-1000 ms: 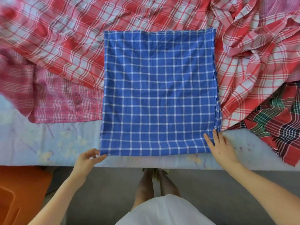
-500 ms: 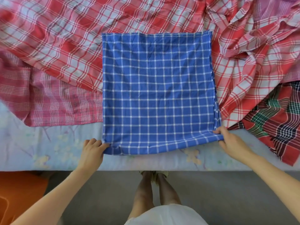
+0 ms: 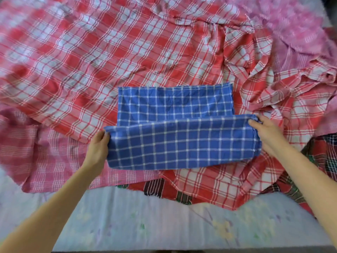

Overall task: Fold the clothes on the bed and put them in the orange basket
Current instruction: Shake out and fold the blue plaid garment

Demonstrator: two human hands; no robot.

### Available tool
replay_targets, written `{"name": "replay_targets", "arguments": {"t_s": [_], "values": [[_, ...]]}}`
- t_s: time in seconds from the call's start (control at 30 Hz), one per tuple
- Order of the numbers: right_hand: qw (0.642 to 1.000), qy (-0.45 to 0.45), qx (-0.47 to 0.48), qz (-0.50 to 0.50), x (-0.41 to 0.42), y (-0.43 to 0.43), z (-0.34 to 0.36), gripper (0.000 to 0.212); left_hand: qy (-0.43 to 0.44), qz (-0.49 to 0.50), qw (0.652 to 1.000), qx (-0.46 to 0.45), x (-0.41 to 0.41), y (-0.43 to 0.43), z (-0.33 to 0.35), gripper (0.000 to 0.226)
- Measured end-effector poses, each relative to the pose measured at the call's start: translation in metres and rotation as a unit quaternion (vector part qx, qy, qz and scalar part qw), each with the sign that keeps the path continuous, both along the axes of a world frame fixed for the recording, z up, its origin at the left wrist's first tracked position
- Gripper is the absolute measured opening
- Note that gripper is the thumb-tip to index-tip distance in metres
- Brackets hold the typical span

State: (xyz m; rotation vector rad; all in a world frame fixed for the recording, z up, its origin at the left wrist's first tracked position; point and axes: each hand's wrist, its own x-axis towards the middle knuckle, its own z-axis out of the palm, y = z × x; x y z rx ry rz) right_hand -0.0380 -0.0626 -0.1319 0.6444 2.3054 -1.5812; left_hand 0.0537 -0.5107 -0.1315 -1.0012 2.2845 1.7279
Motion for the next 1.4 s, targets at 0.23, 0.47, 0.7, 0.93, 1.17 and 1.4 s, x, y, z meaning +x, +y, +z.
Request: {"name": "replay_targets", "arguments": {"t_s": [0.23,0.47,0.7,0.93,1.17,1.4], "values": [[0.992,0.007,0.123,-0.024,-0.112,-0.03,-0.014,0.03,-0.034,0.052,0.993,-0.104,-0.144,0.007,-0.019,0.017],[0.99,-0.015,0.137,-0.027,-0.168,-0.045,-0.039,0.035,-0.103,0.085,0.986,-0.095,-0.206,0.001,-0.049,0.016],[0.948,0.0,0.302,0.104,-0.173,-0.041,-0.073,0.034,-0.136,0.093,0.976,-0.14,-0.206,-0.007,-0.08,0.049],[0.902,0.028,0.43,0.022,-0.065,-0.03,-0.055,0.049,0.078,-0.209,0.833,-0.506,-0.142,0.086,-0.063,0.048],[0.946,-0.199,0.189,-0.172,-0.014,-0.031,-0.075,0.05,0.037,-0.45,0.767,-0.456,-0.106,0.213,-0.106,0.053],[0.966,-0.225,0.038,-0.124,-0.026,-0.028,-0.053,0.015,-0.01,-0.492,0.747,-0.447,-0.111,0.206,-0.108,0.056]]}}
